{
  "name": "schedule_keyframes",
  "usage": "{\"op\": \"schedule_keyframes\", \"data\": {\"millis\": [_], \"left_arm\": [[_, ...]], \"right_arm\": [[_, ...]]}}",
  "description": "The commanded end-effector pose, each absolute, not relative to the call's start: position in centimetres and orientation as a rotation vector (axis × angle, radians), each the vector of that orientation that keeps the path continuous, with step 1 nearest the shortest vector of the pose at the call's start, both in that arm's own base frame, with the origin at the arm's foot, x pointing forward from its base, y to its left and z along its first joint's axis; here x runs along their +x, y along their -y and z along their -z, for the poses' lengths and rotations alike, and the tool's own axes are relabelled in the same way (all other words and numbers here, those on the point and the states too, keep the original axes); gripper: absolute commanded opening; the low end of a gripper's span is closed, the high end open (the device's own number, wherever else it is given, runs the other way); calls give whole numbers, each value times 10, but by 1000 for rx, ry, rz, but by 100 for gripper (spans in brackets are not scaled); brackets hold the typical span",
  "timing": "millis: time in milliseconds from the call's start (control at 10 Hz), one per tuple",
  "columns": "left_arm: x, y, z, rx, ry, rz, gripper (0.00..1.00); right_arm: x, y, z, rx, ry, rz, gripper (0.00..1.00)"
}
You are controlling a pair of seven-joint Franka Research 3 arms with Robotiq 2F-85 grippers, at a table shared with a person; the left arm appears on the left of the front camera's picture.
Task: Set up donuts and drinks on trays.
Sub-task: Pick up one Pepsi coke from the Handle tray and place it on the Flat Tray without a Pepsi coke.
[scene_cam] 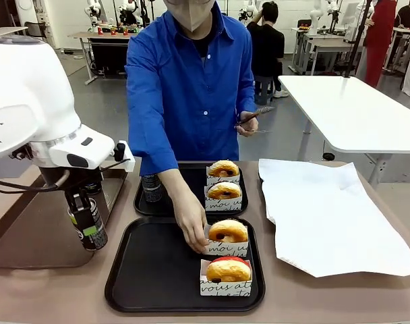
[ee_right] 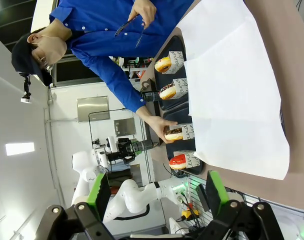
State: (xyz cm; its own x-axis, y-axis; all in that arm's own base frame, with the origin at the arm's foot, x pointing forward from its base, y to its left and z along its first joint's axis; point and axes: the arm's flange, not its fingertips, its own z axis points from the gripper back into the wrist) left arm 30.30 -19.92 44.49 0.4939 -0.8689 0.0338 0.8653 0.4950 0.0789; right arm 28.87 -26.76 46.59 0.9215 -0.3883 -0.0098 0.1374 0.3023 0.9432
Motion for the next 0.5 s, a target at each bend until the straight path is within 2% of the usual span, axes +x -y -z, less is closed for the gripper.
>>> {"op": "schedule_keyframes", "data": {"millis": [0,400], "left_arm": [[304,210,-441,23,79,1087,58],[309,238,-427,-8,94,1119,58]], "right_arm": [[289,267,-466,1236,252,350,100],[289,267,-466,1236,252,350,100]]}}
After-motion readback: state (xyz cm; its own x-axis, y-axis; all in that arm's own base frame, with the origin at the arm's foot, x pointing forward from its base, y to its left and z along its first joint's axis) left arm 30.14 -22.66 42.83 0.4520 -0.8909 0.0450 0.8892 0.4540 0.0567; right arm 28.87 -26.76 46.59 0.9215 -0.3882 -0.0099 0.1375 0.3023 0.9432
